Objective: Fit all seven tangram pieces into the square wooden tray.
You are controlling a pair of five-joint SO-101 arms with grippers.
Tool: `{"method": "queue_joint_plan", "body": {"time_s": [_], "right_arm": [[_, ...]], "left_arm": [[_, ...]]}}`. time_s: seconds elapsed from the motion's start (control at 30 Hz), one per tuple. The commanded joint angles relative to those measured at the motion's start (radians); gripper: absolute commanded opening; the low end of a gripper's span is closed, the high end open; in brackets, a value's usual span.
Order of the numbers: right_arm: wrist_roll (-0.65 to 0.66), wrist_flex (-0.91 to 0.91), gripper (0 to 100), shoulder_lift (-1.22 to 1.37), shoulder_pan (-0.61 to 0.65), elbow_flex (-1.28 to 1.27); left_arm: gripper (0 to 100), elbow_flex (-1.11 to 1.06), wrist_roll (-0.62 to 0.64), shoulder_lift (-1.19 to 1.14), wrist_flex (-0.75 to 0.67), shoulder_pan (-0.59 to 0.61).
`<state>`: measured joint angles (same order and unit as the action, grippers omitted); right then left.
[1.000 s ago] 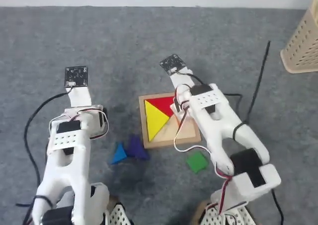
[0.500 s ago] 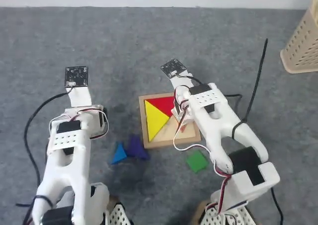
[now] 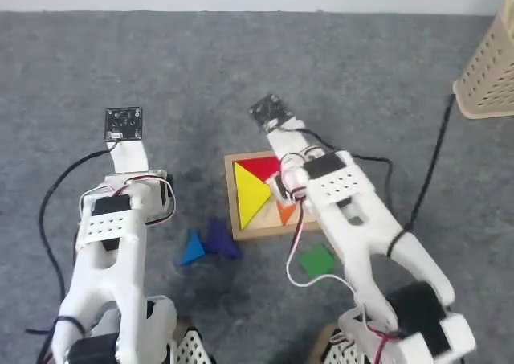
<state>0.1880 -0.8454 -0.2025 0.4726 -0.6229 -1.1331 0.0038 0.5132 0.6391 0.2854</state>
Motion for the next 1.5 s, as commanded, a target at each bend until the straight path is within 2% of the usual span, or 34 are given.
{"method": "queue_joint_plan", "body": {"time_s": [0.0,0.37,0.5,0.77,1.0,1.3,1.4,1.47], "right_arm": [[-0.021,0.058,0.6,-0.041,-0.028,0.012],[0.037,0.031,0.6,0.242,-0.019,0.101],[0.074,-0.05,0.6,0.228,-0.019,0.095],[0.074,-0.056,0.6,0.093,-0.01,-0.031],[0.069,-0.056,0.6,0.073,0.137,-0.061],[0.032,-0.013,0.6,0.065,0.245,-0.057],[0.031,-0.016,0.6,0.061,0.266,-0.041],[0.029,-0.024,0.6,0.038,0.232,-0.034]], "left_arm": [[16,0.007,-0.014,0.04,-0.021,0.002],[16,0.005,-0.014,0.04,-0.021,0.002],[16,0.005,-0.014,0.04,-0.021,0.002],[16,0.004,-0.014,0.04,-0.021,0.002],[16,0.002,-0.014,0.034,-0.041,0.002],[16,0.002,-0.014,0.034,-0.041,0.002],[16,0.002,-0.014,0.034,-0.041,-0.012],[16,-0.002,-0.014,0.034,-0.041,-0.018]]}}
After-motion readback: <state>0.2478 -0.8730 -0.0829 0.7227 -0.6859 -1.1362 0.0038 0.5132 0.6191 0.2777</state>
